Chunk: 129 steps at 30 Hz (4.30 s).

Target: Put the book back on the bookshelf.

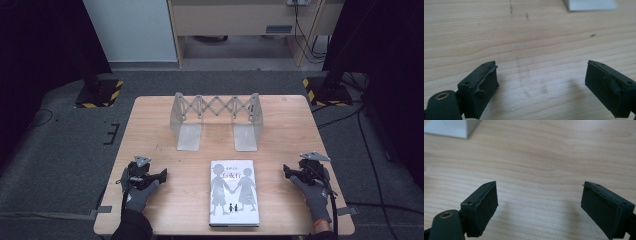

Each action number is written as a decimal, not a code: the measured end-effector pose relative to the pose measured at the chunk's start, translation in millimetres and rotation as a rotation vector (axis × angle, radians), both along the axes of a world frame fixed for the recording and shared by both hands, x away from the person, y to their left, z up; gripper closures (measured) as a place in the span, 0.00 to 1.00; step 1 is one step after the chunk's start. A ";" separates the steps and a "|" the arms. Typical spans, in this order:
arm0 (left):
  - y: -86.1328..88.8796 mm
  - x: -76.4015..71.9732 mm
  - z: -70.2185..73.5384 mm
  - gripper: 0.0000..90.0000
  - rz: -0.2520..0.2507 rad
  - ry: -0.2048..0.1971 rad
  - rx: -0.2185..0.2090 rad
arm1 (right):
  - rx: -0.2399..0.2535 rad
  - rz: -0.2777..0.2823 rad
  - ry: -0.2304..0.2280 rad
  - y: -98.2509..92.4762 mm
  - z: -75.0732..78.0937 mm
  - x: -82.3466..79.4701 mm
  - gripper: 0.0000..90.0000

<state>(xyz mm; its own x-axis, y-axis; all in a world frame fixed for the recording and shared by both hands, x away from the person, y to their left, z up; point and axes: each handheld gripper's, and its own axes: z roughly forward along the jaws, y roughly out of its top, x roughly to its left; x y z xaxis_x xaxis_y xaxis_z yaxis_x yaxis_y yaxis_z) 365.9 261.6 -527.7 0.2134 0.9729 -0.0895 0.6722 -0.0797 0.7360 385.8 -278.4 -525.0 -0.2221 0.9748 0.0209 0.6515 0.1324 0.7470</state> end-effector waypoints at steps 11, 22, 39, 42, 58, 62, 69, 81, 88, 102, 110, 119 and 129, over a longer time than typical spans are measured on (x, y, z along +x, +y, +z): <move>-18.8 -11.1 17.9 0.13 -0.041 -0.084 -0.040 | 0.090 0.073 -0.116 14.0 21.3 -14.8 0.19; -28.7 -16.5 25.8 0.14 -0.060 -0.125 -0.073 | 0.139 0.093 -0.140 19.0 32.8 -21.8 0.19; -66.6 -24.2 27.4 0.12 -0.178 -0.133 -0.081 | 0.185 0.175 -0.140 49.8 44.4 -29.5 0.20; -75.6 -25.1 26.9 0.12 -0.203 -0.129 -0.078 | 0.195 0.201 -0.132 58.1 44.5 -31.2 0.21; -103.8 -29.4 23.4 0.11 -0.290 -0.103 -0.088 | 0.212 0.258 -0.102 79.6 37.6 -36.1 0.21; -111.3 -31.3 23.5 0.10 -0.305 -0.099 -0.080 | 0.211 0.274 -0.091 85.0 34.7 -38.2 0.22; -125.3 -32.3 23.0 0.08 -0.340 -0.092 -0.077 | 0.221 0.295 -0.076 92.9 29.2 -41.3 0.22; -136.5 -28.2 11.7 0.09 -0.366 -0.070 -0.086 | 0.230 0.345 -0.032 105.0 17.4 -43.6 0.23; -141.8 -30.5 8.1 0.06 -0.396 -0.120 -0.063 | 0.237 0.364 -0.009 112.5 11.1 -42.8 0.23; -145.9 -28.6 6.9 0.02 -0.440 -0.124 -0.069 | 0.269 0.378 0.016 118.9 5.1 -40.7 0.23; -146.6 -29.1 6.5 0.03 -0.438 -0.125 -0.086 | 0.282 0.389 0.018 119.7 5.1 -38.4 0.23; -143.6 -30.2 8.5 0.03 -0.432 -0.129 -0.106 | 0.331 0.410 -0.091 120.9 21.3 -39.5 0.24; -141.5 -29.6 8.0 0.03 -0.430 -0.128 -0.126 | 0.385 0.415 -0.095 131.4 24.0 -35.9 0.24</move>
<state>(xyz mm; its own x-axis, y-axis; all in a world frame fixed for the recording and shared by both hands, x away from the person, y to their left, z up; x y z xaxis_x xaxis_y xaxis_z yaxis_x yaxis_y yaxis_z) 336.3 120.1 -519.7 0.6117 0.7771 -0.1479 0.5011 -0.2360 0.8326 350.0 -147.0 -501.0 -0.6027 0.7318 0.3181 0.5308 0.0700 0.8446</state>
